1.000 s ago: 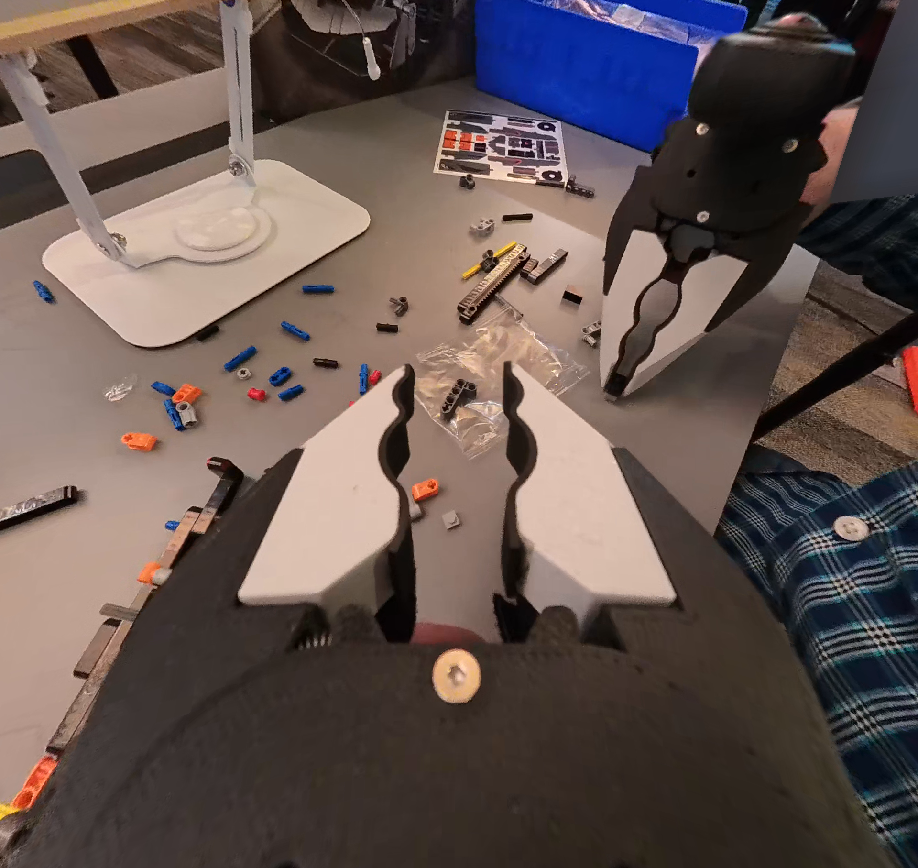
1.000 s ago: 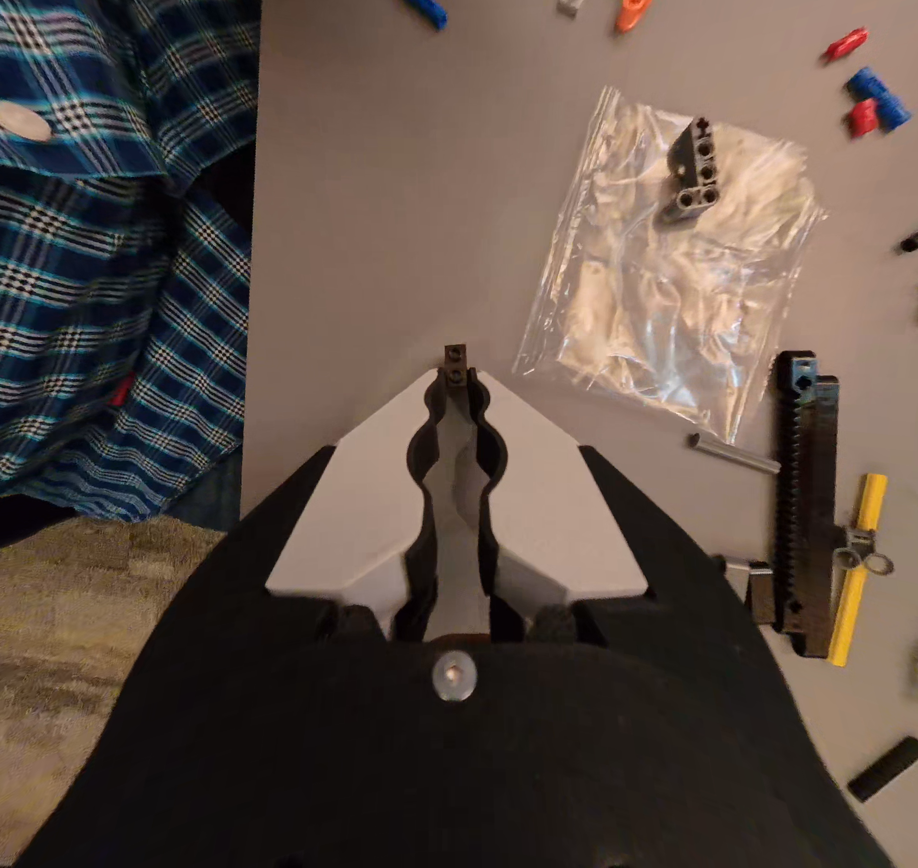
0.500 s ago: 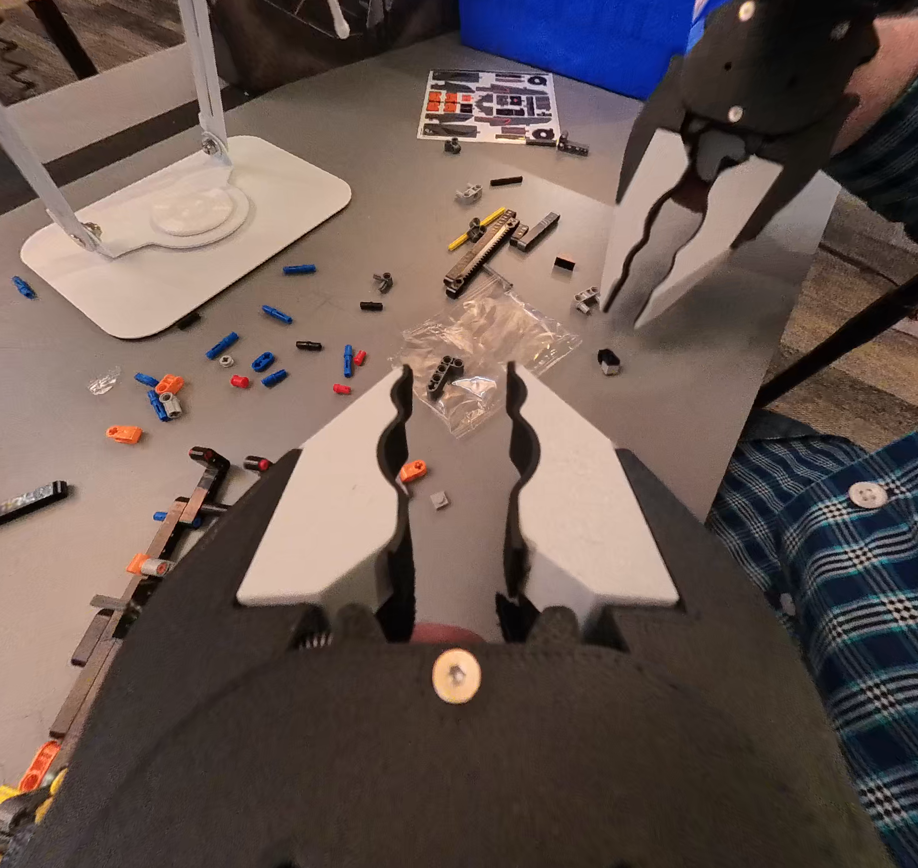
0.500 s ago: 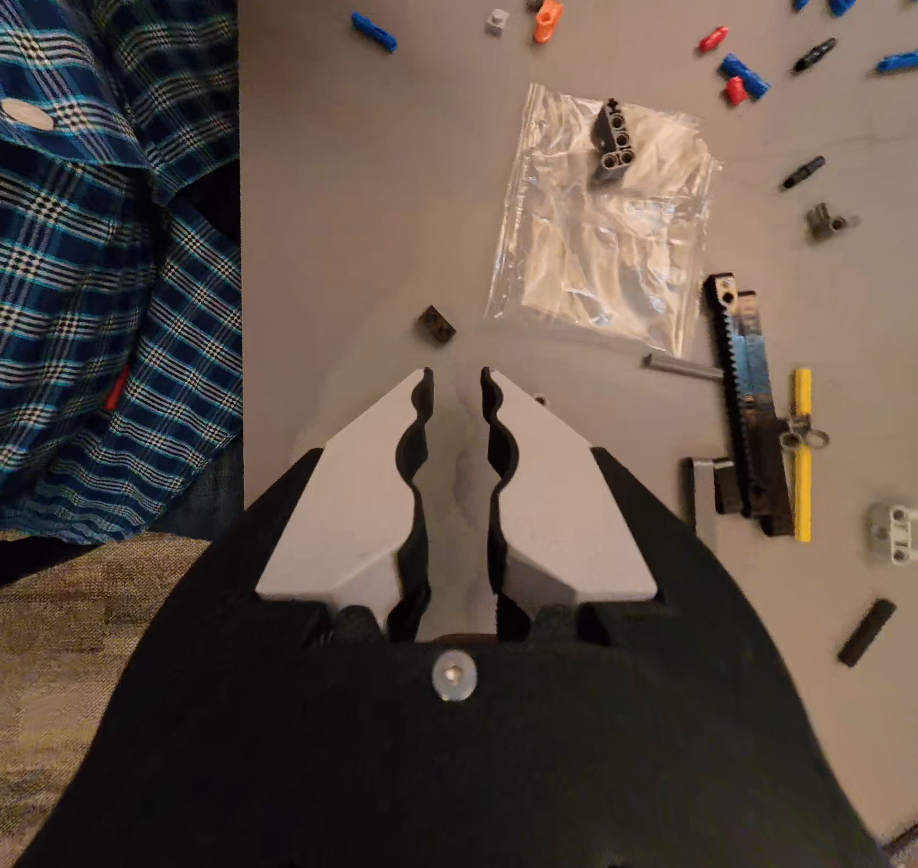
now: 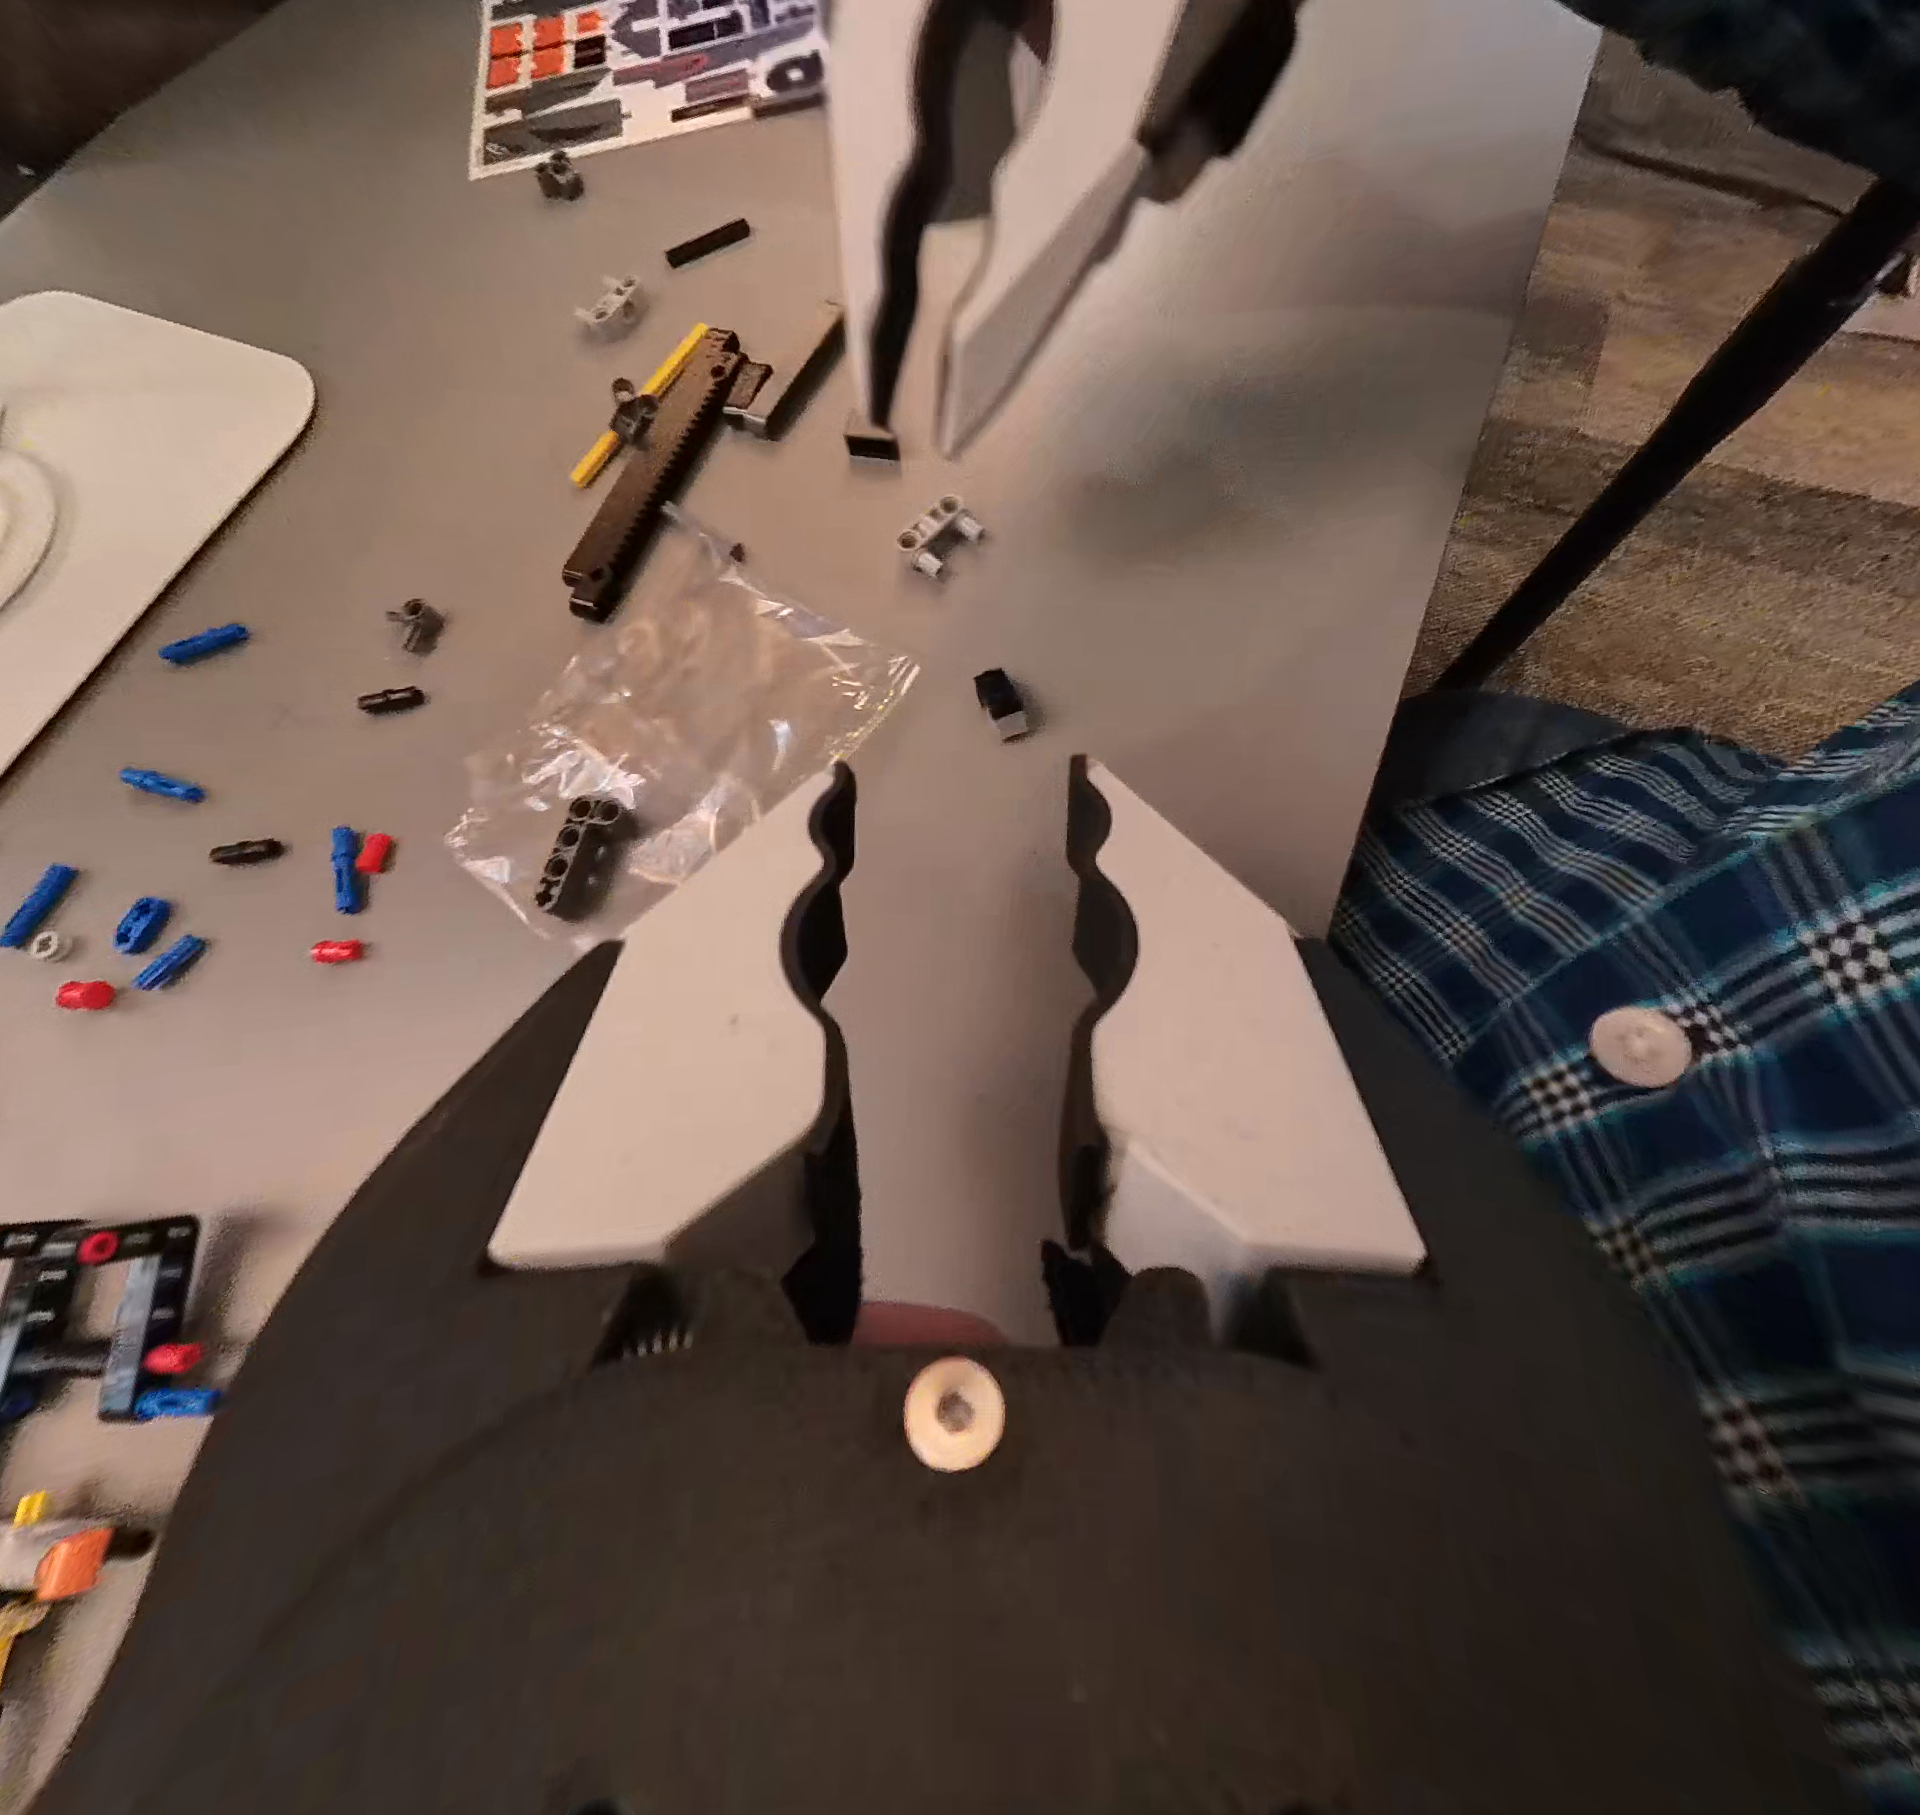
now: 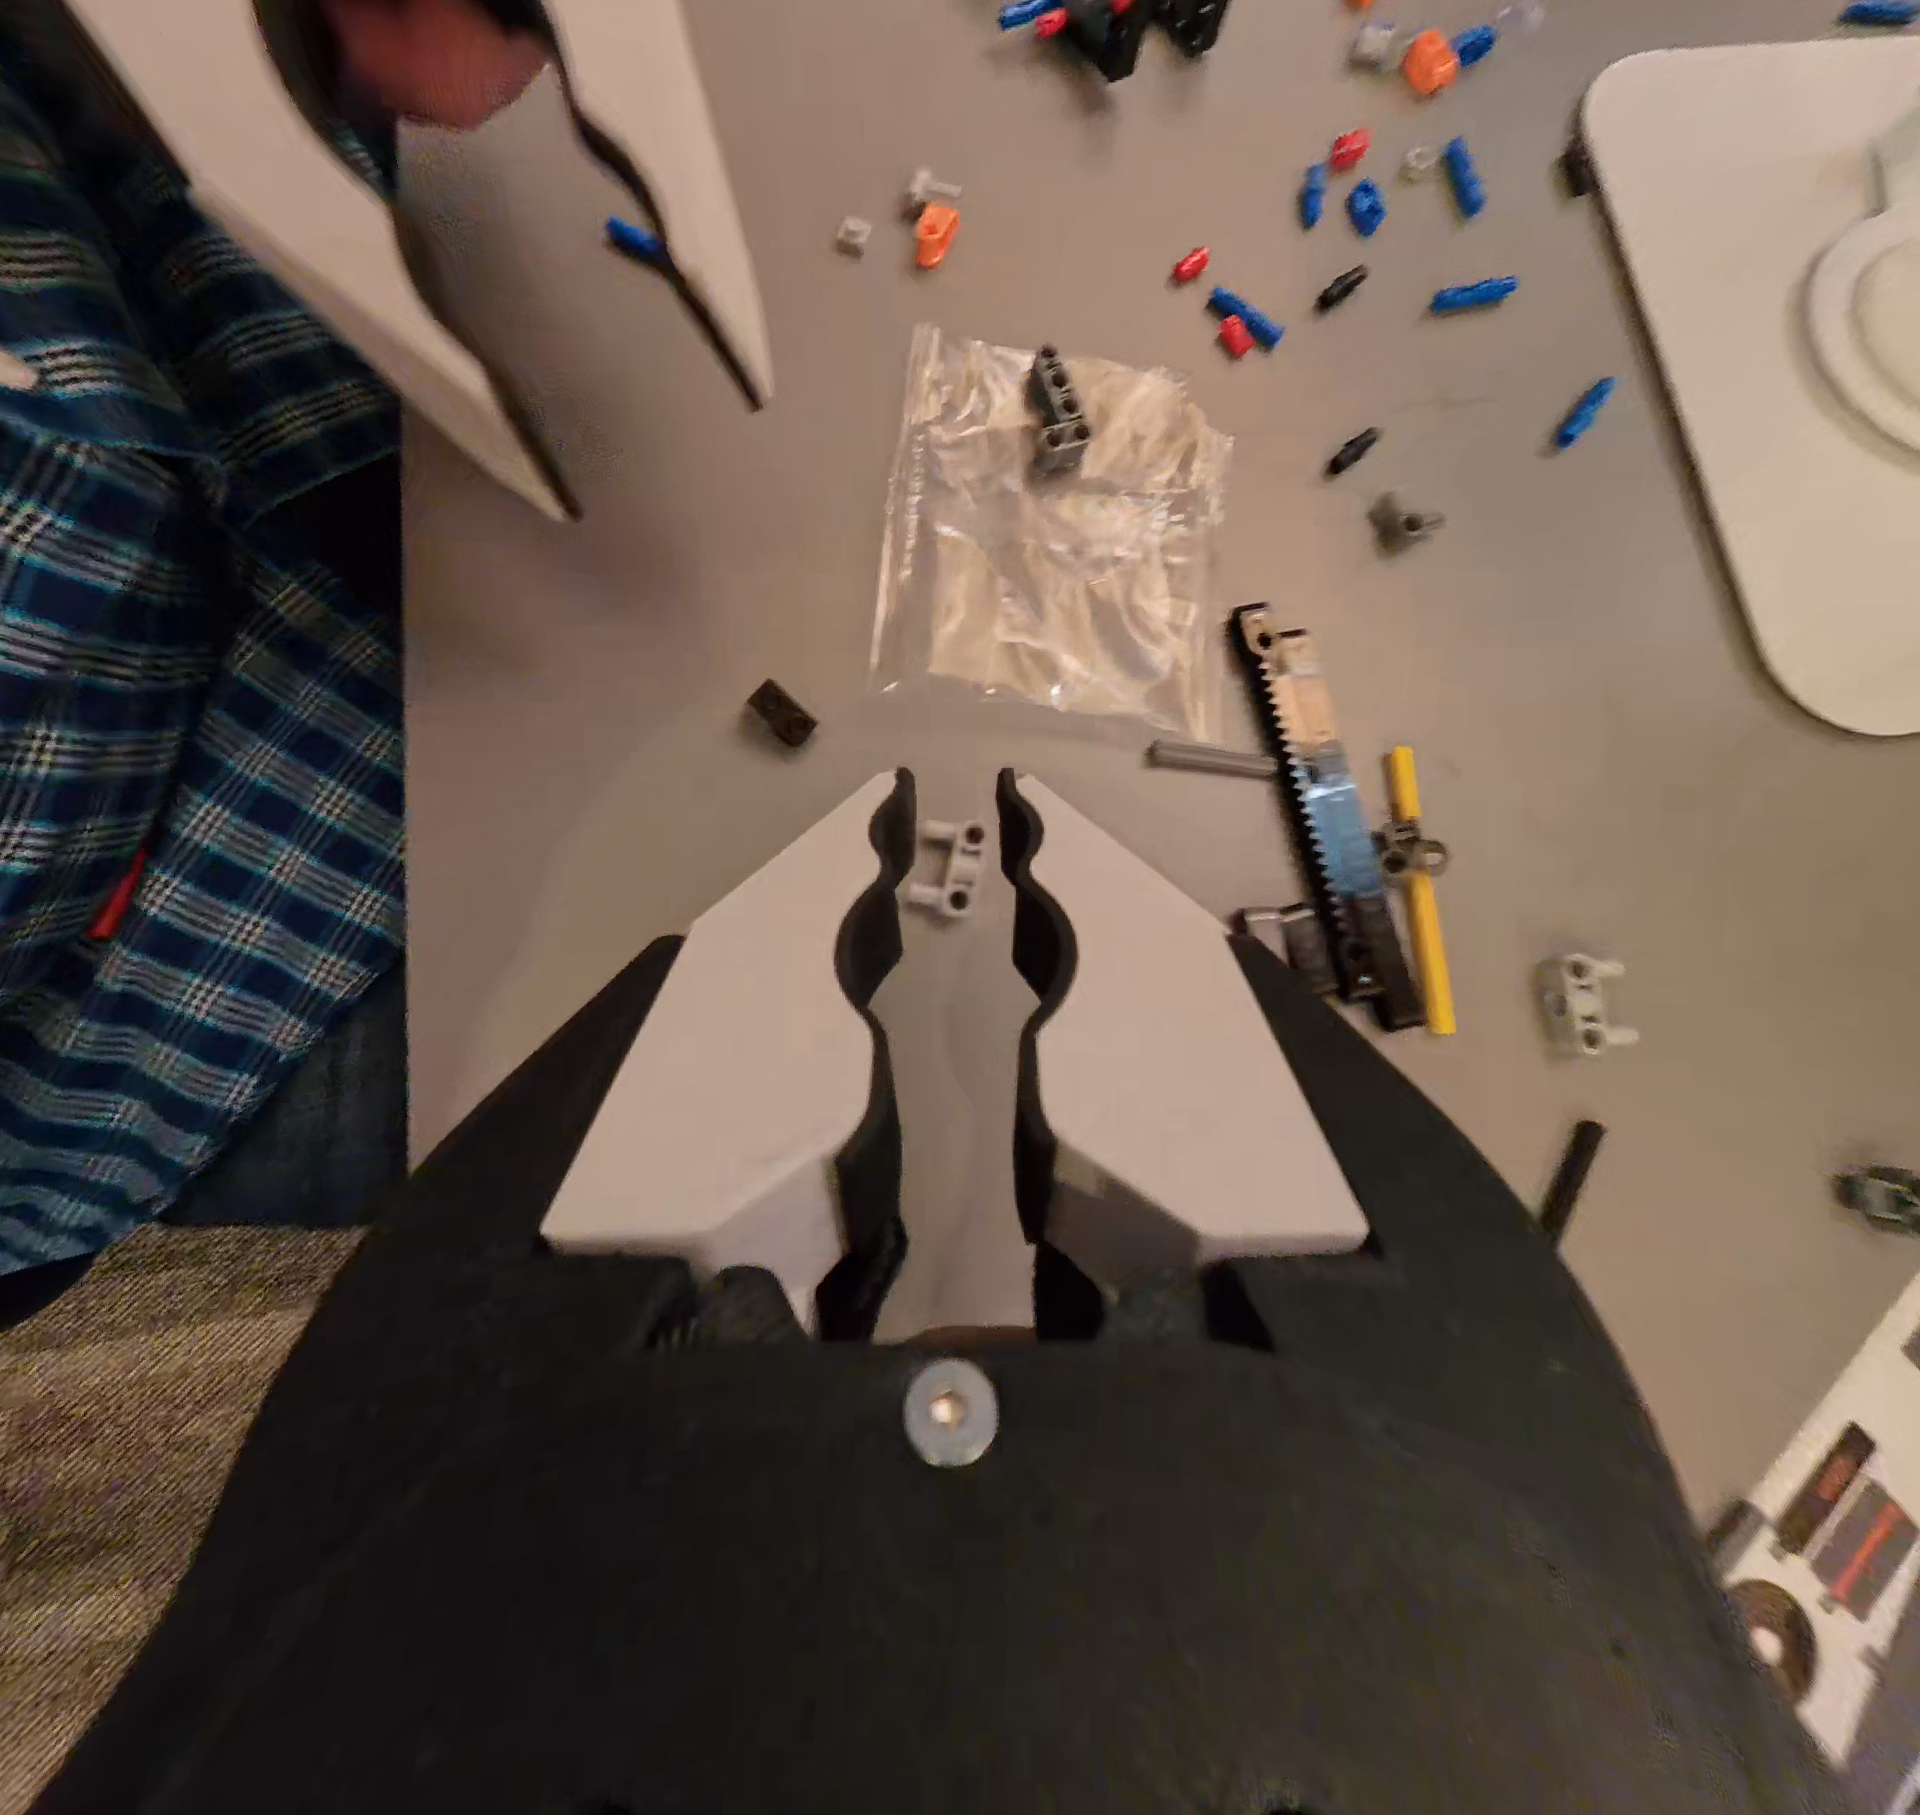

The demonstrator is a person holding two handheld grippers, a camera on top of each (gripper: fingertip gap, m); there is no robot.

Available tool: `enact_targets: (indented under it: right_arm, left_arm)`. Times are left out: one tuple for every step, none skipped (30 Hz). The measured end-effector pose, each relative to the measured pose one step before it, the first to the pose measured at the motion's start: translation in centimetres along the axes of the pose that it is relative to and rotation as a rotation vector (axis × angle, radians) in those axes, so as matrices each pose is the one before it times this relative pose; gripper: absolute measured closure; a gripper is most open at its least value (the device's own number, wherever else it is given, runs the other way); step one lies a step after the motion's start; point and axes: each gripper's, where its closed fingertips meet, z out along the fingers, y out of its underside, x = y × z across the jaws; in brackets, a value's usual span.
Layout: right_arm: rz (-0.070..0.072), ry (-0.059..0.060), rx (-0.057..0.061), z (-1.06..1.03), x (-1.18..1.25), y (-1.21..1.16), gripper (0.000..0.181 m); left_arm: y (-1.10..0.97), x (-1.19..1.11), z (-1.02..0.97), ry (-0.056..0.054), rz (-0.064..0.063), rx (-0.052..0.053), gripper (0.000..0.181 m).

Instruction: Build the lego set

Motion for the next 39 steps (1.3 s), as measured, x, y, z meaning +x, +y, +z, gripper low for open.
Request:
enact_targets:
  right_arm:
    - [-0.0012,0.0161,0.0097,-0.103,0.576,-0.355,0.166]
    - [-0.0021,0.0233,0.0108,-0.046,0.689,-0.443,0.165]
    - [-0.0021,0.0188,0.0092,0.043,0.638,-0.448,0.165]
    - [-0.0033,0.0076,0.0045,0.144,0.491,-0.386,0.166]
    - [-0.0042,0.0116,-0.0034,0.178,0.561,-0.23,0.165]
    - [-0.0037,0.0227,-0.0096,0.148,0.749,-0.122,0.165]
    - [-0.001,0.0228,-0.0087,0.074,0.765,-0.073,0.165]
    - [0.004,0.0189,-0.0061,-0.027,0.712,-0.046,0.165]
    - [0.0068,0.0227,-0.0041,-0.163,0.784,0.002,0.165]
    - [0.0087,0.0208,0.0004,-0.266,0.745,0.023,0.165]
    - [0.0092,0.0112,0.0046,-0.327,0.563,0.047,0.165]
    - [0.0084,0.0112,0.003,-0.353,0.509,0.122,0.166]
    - [0.01,0.019,-0.0021,-0.406,0.621,0.281,0.166]
    - [0.0141,0.0172,-0.0034,-0.453,0.597,0.372,0.166]
    - [0.0169,0.0142,-0.0026,-0.51,0.536,0.449,0.165]
    - [0.0173,0.0186,-0.004,-0.558,0.613,0.563,0.165]
    - [0.0184,0.0169,-0.0094,-0.581,0.578,0.747,0.166]
    - [0.0193,0.0093,-0.0162,-0.557,0.462,0.93,0.168]
    - [0.0217,0.0136,-0.0115,-0.537,0.509,0.901,0.168]
    - [0.0251,0.0215,-0.001,-0.474,0.632,0.751,0.167]
    - [0.0269,0.0178,-0.0034,-0.356,0.589,0.75,0.166]
    - [0.0219,0.0142,-0.0127,-0.182,0.529,0.812,0.166]
    - [0.0133,0.0127,-0.014,-0.067,0.465,0.715,0.165]
    - [0.0095,0.0146,-0.0134,0.053,0.459,0.581,0.165]
    - [0.0072,0.0226,-0.0161,0.145,0.569,0.473,0.164]
    - [0.0005,0.0212,-0.0163,0.226,0.533,0.408,0.164]
    - [-0.0013,0.0138,-0.015,0.299,0.429,0.354,0.163]
    - [-0.0003,0.0114,-0.0161,0.268,0.485,0.395,0.163]
    - [0.0056,0.0143,-0.0196,0.165,0.647,0.524,0.162]
    - [0.0139,0.012,-0.0157,-0.007,0.711,0.529,0.162]
    - [0.0152,0.0099,-0.0037,-0.203,0.663,0.384,0.162]
    - [0.0129,0.0017,0.0036,-0.39,0.484,0.316,0.162]
    - [0.0104,-0.0088,-0.0012,-0.438,0.249,0.419,0.162]
    - [0.0134,-0.0024,-0.0109,-0.407,0.277,0.605,0.161]
    - [0.0152,0.0018,-0.018,-0.321,0.303,0.774,0.161]
    - [0.0076,-0.0047,-0.0216,-0.202,0.103,0.881,0.161]
    - [-0.0001,-0.0051,-0.0213,-0.105,0.0,0.875,0.161]
    - [0.0051,0.0035,-0.0108,-0.042,0.067,0.671,0.161]
    - [0.0182,-0.0074,0.0008,0.055,-0.094,0.41,0.16]
  left_arm:
    - [0.048,0.134,0.211,-0.0086,0.012,-0.0037,0.142]
    - [0.082,0.029,0.158,-0.0086,0.0091,-0.0048,0.142]
    - [0.145,0.04,0.099,-0.0022,0.0071,-0.0071,0.143]
    - [0.193,-0.098,0.03,-0.0066,0.0082,-0.0085,0.143]
    - [0.173,-0.294,-0.035,-0.0166,0.0096,-0.0056,0.143]
    - [0.185,-0.295,-0.091,-0.0141,0.0067,-0.0049,0.143]
    - [0.175,-0.218,-0.144,-0.0051,0.0021,-0.0039,0.143]
    - [0.119,-0.313,-0.212,-0.0105,-0.0021,0.0014,0.143]
    - [0.07,-0.414,-0.286,-0.0141,-0.0049,0.0067,0.143]
    - [0.185,-0.393,-0.338,-0.0103,-0.006,0.0019,0.143]
    - [0.261,-0.53,-0.418,-0.0155,-0.0048,0.0,0.143]
    - [0.255,-0.673,-0.465,-0.0219,-0.0087,0.0027,0.143]
    - [0.288,-0.698,-0.498,-0.0193,-0.0143,0.0016,0.144]
    - [0.301,-0.766,-0.525,-0.0215,-0.0152,0.0031,0.144]
    - [0.255,-0.889,-0.537,-0.0286,-0.0154,0.0076,0.145]
    - [0.283,-0.827,-0.493,-0.0241,-0.0193,0.0066,0.145]
    - [0.359,-0.709,-0.407,-0.0154,-0.0198,0.003,0.145]
    - [0.461,-0.821,-0.331,-0.0226,-0.0153,-0.0034,0.145]
    - [0.501,-0.888,-0.283,-0.0289,-0.0098,-0.005,0.145]
    - [0.542,-0.721,-0.21,-0.0193,-0.007,-0.009,0.145]
    - [0.594,-0.574,-0.143,-0.0131,-0.0051,-0.0143,0.145]
    - [0.509,-0.532,-0.119,-0.0137,-0.0043,-0.0105,0.145]
    - [0.455,-0.373,-0.085,-0.0079,-0.0069,-0.0083,0.145]
    - [0.402,-0.206,-0.069,-0.0003,-0.0082,-0.0064,0.144]
    - [0.377,-0.133,-0.056,-0.0012,-0.0075,-0.0061,0.144]
    - [0.412,-0.157,-0.018,-0.006,-0.0045,-0.0093,0.144]
    - [0.413,-0.1,-0.015,-0.0055,-0.0016,-0.0102,0.144]
    - [0.322,0.008,-0.014,-0.0009,-0.0021,-0.0067,0.144]
    - [0.26,0.058,-0.033,0.0008,-0.0034,-0.0041,0.144]
    - [0.221,-0.013,-0.067,-0.0047,-0.0005,-0.0046,0.144]
    - [0.226,0.028,-0.112,-0.0014,0.0011,-0.0043,0.143]
    - [0.183,0.076,-0.141,0.0029,-0.0016,-0.0017,0.142]
    - [0.201,0.067,-0.16,0.0033,-0.0049,-0.0023,0.141]
    - [0.237,0.089,-0.155,0.0057,-0.0048,-0.0036,0.139]
    - [0.233,0.154,-0.148,0.0101,-0.0041,-0.0025,0.138]
    - [0.308,0.106,-0.101,0.0066,-0.0031,-0.0068,0.136]
    - [0.324,0.065,-0.047,0.0032,0.0002,-0.0099,0.134]
    - [0.256,0.184,-0.014,0.0091,0.0029,-0.0079,0.133]
    - [0.174,0.243,0.034,0.011,0.0034,-0.0052,0.132]
